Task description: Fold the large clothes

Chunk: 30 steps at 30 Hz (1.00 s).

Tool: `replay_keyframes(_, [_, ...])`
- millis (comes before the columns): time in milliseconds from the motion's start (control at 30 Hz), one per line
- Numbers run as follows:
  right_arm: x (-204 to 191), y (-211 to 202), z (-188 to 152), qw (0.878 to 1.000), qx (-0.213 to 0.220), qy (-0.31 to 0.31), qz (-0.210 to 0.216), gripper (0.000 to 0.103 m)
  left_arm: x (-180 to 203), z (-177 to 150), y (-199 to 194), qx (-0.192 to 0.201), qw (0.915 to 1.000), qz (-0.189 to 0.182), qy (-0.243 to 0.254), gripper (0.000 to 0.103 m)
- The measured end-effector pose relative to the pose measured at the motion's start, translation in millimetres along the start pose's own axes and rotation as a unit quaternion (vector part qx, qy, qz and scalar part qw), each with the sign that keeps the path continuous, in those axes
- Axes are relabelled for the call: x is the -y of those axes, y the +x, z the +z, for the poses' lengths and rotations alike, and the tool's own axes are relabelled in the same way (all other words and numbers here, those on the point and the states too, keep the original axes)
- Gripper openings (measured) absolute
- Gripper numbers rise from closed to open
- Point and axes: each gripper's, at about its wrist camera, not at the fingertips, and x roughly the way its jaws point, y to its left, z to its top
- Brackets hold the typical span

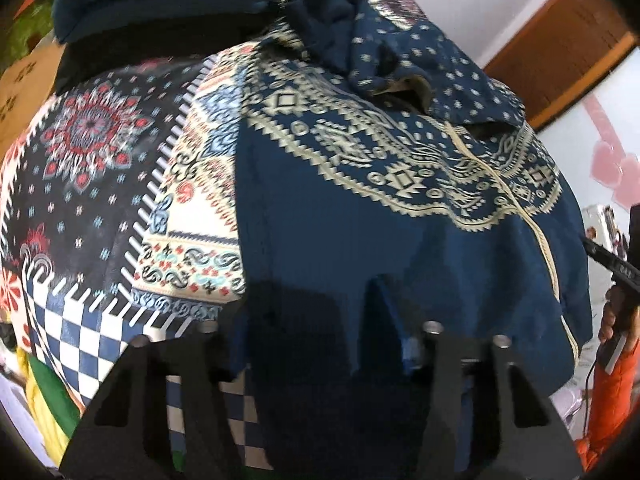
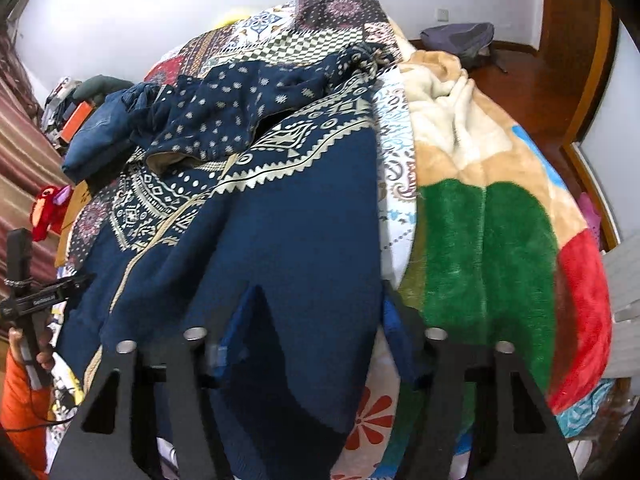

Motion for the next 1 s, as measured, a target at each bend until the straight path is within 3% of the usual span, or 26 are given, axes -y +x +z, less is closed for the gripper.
replay_keyframes(100, [7, -7, 0, 1.0, 0.01, 0.007, 0.011, 0.027, 8, 2, -2, 0.007, 0.9997, 0.011, 0.019, 0.022])
replay_keyframes(167, [10, -11, 1, 1.0, 0.017, 0.011, 0.02, 0.017, 11, 5, -6, 0.014, 0.9995, 0.015, 0.025, 0.012])
replay_keyframes(333, [9, -20, 12, 0.997, 0.033, 0.024, 0.069, 0.008, 15, 15, -23, 0.039, 0.9989, 0.001, 0.026, 0.009])
replay_keyframes(667, [-22, -39, 67, 0.989, 0.091, -0.024, 0.11, 0.007, 48, 68, -73, 0.116, 0.9915, -0.023, 0.054, 0.008])
replay_keyframes(800, [-19, -46, 103, 0.986, 0.128, -0.025, 0.1, 0.007, 57, 105, -91, 0.151, 0.9862, -0.028, 0.061, 0.008])
replay_keyframes(1000, [7, -28, 159, 0.986, 0.153, 0.001, 0.063, 0.007, 52, 176, -89, 0.182, 0.9828, -0.003, 0.03, 0.008])
